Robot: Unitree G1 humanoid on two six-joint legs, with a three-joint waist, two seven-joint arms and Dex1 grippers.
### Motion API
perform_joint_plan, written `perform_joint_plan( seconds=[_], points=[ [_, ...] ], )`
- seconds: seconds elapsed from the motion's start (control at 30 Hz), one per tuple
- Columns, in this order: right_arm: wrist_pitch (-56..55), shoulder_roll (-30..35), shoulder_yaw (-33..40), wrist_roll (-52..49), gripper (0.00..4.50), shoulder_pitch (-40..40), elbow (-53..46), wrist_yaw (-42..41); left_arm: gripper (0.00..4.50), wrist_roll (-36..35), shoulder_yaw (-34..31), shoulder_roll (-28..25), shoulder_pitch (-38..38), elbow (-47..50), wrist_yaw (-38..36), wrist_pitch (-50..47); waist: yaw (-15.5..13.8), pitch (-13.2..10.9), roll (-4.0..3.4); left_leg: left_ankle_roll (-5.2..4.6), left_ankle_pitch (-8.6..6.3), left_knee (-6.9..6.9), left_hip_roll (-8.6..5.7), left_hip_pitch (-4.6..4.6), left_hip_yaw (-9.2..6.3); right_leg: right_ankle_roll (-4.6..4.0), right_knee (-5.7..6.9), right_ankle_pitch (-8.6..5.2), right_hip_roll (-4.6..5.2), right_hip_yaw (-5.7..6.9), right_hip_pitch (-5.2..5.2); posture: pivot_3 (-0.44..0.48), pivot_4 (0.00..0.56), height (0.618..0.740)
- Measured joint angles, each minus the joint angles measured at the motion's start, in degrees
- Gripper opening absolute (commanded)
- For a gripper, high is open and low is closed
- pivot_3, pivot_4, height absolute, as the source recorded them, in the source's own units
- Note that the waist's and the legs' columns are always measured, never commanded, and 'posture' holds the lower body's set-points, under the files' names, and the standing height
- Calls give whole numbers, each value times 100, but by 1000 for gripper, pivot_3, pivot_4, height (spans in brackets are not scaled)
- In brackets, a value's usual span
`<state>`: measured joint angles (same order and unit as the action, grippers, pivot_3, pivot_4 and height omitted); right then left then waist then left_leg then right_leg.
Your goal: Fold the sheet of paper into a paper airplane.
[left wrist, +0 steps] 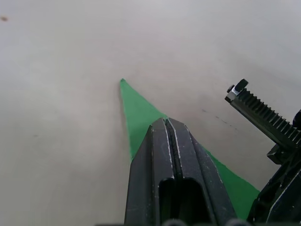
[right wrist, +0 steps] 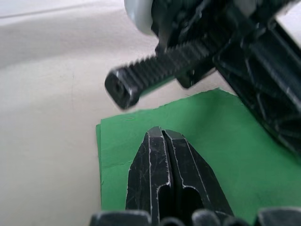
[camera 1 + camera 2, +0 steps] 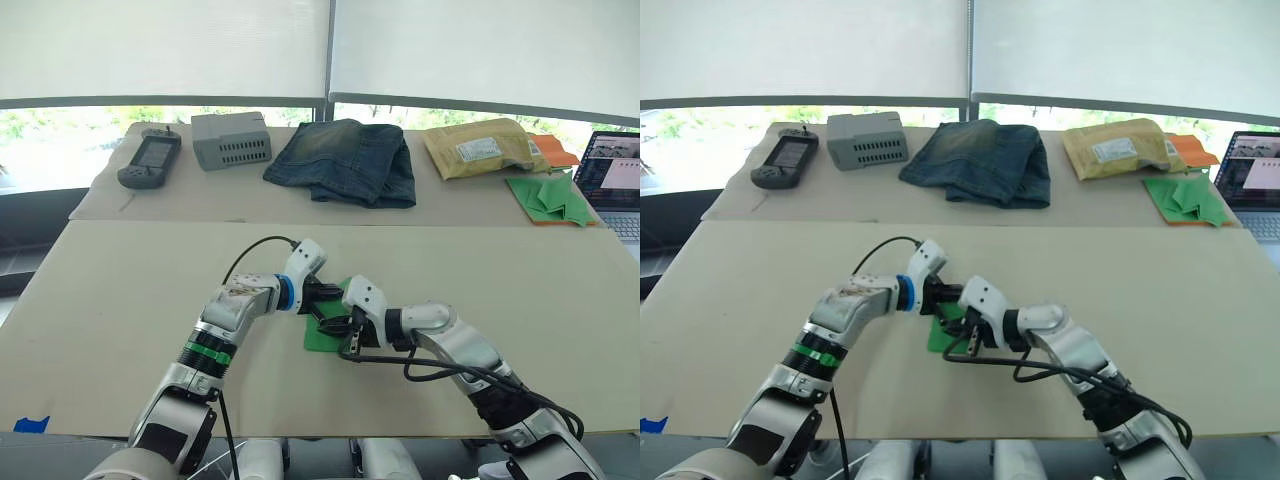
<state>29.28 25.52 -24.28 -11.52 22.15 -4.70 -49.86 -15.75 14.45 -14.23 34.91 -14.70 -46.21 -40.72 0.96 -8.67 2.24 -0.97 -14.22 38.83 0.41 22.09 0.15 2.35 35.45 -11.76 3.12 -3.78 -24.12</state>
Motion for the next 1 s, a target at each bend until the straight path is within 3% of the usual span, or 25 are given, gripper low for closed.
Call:
perform_joint_plan(
  seconds=[0.23,0.57,1.0],
  points=[
    [3,-2,24,77,24,-89,-119,108,0,332,-34,599,482,-1020,300,687,-19,2,2,0,0,2,-5,0,1,2,-1,0,2,0,3,0,150,728],
    [5,-5,19,113,24,-144,-181,203,0,489,6,703,582,-1376,237,1014,-11,7,4,0,0,2,-5,-5,-1,3,-1,0,2,0,9,0,150,728],
    [34,-4,-39,177,24,-98,-197,241,0,262,-367,-348,-933,1088,329,13,129,19,-2,0,-1,-10,24,-16,-18,-3,1,-4,-2,-3,8,0,150,728]
  ],
)
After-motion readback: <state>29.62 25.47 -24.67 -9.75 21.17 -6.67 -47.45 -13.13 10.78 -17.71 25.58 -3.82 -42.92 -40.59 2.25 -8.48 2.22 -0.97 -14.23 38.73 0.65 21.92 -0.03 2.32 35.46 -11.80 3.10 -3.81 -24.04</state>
